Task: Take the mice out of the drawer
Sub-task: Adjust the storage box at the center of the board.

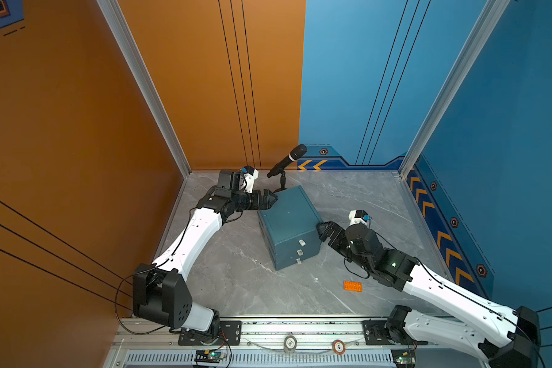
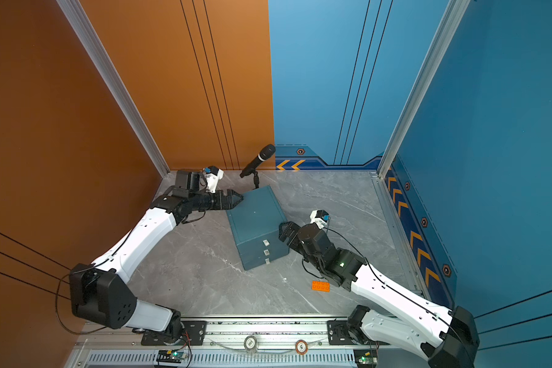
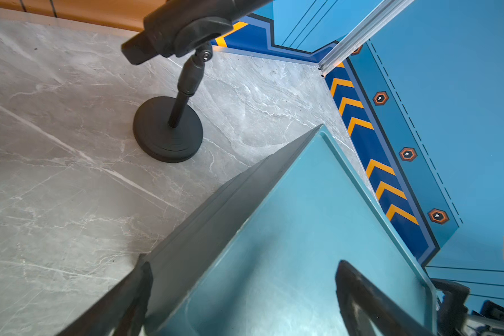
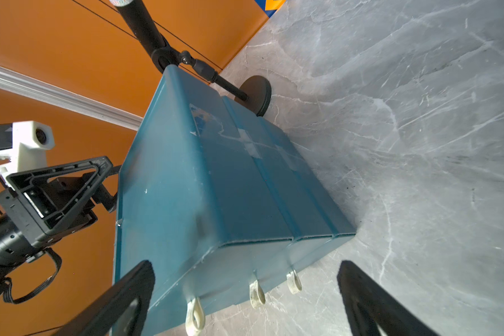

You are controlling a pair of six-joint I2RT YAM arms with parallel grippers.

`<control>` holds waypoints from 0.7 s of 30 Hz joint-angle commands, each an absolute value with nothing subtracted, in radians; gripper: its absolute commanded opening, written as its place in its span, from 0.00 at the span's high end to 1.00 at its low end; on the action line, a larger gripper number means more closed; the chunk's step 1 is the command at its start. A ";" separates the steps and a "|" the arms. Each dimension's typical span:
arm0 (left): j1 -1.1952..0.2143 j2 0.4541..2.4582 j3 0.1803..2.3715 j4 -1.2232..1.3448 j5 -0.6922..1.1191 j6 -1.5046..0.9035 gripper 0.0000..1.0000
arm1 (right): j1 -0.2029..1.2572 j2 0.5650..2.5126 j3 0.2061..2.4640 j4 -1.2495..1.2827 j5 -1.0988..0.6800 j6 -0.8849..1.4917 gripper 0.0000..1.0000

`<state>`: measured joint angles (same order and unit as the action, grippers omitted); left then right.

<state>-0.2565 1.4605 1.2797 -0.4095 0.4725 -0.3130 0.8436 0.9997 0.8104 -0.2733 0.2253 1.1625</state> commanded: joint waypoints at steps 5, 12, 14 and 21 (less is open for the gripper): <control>-0.311 1.405 1.266 -0.424 0.561 -0.294 0.02 | 0.846 1.022 0.797 -0.191 0.107 1.158 0.00; -0.359 1.275 1.166 -0.441 0.508 -0.329 0.02 | 0.817 1.130 0.901 -0.141 0.013 1.038 0.00; -0.377 1.221 1.129 -0.454 0.474 -0.345 0.02 | 0.796 1.174 0.935 -0.132 -0.019 1.010 0.00; -0.424 1.035 0.995 -0.471 0.437 -0.436 0.02 | 0.729 1.313 1.067 -0.129 -0.104 0.912 0.00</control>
<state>-0.3927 1.0775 1.0389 -0.4438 0.3950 -0.3786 0.7288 1.2903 0.9966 -0.2005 -0.0105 0.9863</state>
